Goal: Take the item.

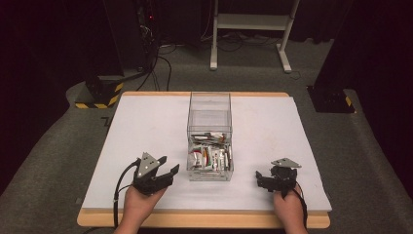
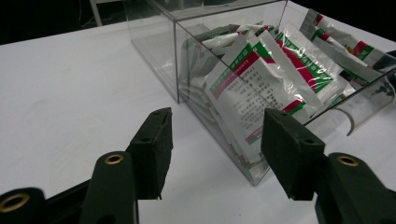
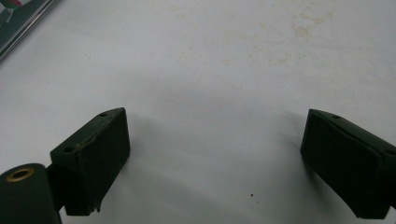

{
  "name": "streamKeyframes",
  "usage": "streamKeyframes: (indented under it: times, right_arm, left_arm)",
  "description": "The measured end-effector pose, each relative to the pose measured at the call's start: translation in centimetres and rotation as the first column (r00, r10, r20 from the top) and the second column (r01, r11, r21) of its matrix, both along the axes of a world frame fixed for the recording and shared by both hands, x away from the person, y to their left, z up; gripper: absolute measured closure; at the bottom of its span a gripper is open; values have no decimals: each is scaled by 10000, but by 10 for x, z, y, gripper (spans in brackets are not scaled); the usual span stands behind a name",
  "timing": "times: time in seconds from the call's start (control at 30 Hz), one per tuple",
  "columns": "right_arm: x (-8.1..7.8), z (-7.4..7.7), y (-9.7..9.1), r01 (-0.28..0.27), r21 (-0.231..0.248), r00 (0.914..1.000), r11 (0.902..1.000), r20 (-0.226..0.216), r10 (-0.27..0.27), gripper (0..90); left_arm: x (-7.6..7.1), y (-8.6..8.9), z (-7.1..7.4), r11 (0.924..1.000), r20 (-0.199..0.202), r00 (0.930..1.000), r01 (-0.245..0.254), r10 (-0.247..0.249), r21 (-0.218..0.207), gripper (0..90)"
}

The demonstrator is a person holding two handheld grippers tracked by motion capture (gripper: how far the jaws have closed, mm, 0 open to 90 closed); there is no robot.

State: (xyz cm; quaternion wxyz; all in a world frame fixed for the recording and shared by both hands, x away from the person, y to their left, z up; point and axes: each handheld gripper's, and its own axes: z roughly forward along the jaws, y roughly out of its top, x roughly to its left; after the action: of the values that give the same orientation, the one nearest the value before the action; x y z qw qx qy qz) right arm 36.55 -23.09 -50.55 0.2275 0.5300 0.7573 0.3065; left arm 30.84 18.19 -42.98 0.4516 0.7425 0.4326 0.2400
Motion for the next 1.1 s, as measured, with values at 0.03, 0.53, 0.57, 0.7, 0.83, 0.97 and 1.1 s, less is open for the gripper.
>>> streamKeyframes:
  times: [0.03,0.53,0.57,0.7,0.83,0.97,1.1]
  right_arm:
    - [0,0,0,0,0,10000,10000,-1,0,80]
    - [0,0,0,1,-2,10000,10000,-3,-1,80]
    - [0,0,0,-6,0,10000,10000,-2,6,80]
    - [0,0,0,-10,-2,10000,10000,3,10,80]
    - [0,0,0,-10,-1,10000,10000,1,10,80]
    - [0,0,0,0,-3,10000,10000,-4,0,80]
    - [0,0,0,1,-3,10000,10000,-6,-1,80]
  left_arm:
    - [0,-1,1,10000,23,10000,0,0,-10,440]
    - [6,-16,12,9997,145,9997,213,-212,-70,444]
    - [7,-18,12,9997,152,9996,244,-243,-64,445]
    - [8,-23,15,9994,175,9993,338,-338,-36,446]
    - [10,-29,17,9991,194,9989,426,-425,-11,447]
    - [12,-33,19,9988,214,9985,495,-495,20,448]
    - [13,-37,20,9984,247,9981,558,-559,27,453]
